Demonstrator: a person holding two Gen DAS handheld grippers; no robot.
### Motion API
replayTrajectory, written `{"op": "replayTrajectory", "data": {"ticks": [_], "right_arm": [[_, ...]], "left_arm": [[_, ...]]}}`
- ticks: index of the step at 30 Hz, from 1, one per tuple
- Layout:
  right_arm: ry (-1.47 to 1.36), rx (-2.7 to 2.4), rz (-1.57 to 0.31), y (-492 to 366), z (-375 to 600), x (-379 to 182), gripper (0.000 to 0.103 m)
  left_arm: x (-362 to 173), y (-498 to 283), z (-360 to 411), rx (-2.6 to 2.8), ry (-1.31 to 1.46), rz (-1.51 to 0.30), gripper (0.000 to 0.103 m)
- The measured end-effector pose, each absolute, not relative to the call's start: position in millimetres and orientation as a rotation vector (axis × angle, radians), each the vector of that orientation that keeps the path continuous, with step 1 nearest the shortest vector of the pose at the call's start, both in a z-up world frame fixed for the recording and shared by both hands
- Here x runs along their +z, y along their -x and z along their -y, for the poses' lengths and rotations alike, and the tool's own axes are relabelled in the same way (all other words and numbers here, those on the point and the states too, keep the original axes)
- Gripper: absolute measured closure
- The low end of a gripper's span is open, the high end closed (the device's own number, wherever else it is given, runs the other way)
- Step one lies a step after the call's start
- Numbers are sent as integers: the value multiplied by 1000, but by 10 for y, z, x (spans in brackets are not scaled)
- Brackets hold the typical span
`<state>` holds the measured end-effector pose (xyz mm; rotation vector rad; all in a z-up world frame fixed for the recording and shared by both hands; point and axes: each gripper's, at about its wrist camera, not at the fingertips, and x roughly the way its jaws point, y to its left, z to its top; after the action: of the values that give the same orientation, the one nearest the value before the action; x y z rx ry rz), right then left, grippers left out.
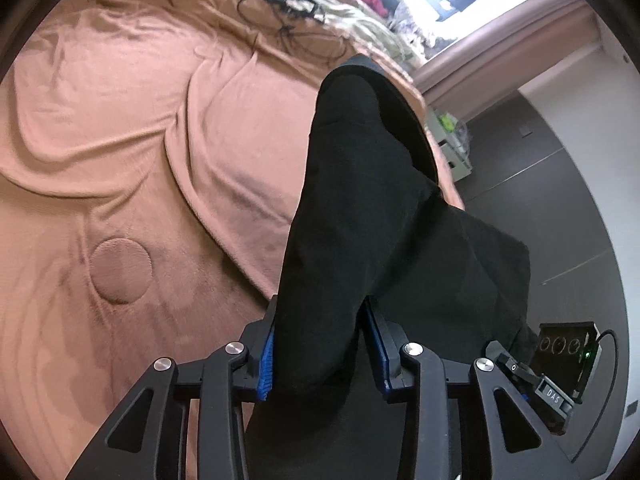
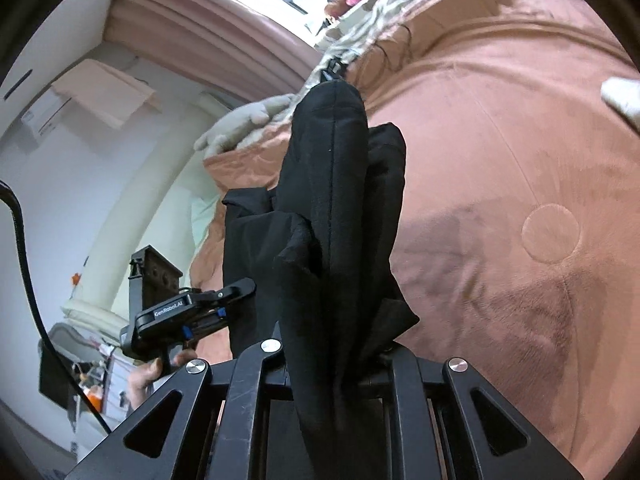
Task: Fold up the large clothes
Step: 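Lift the folded shirt with both grippers and carry it toward the bed's headboard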
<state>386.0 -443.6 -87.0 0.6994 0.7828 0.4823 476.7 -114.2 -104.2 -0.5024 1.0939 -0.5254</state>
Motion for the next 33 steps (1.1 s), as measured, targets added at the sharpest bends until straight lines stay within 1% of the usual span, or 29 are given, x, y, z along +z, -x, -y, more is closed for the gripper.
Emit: {"op": "replayTrajectory", "data": {"ticks": [7, 18, 25, 33], "right_arm": [[-630, 484, -714, -3538, 4260, -506, 88], [-545, 509, -619, -2972, 3976, -131, 88], [-487, 522, -572, -2565, 3773, 161, 88], [-441, 568, -493, -2095, 3510, 601, 88]], "left_arm": [[-713, -4423, 1023, -542, 492, -1003, 65], [-264, -3735, 733, -561, 510, -879, 70], [-23, -3307, 533, -578, 539, -818, 71], [472, -2796, 222, -592, 541, -700, 71]]}}
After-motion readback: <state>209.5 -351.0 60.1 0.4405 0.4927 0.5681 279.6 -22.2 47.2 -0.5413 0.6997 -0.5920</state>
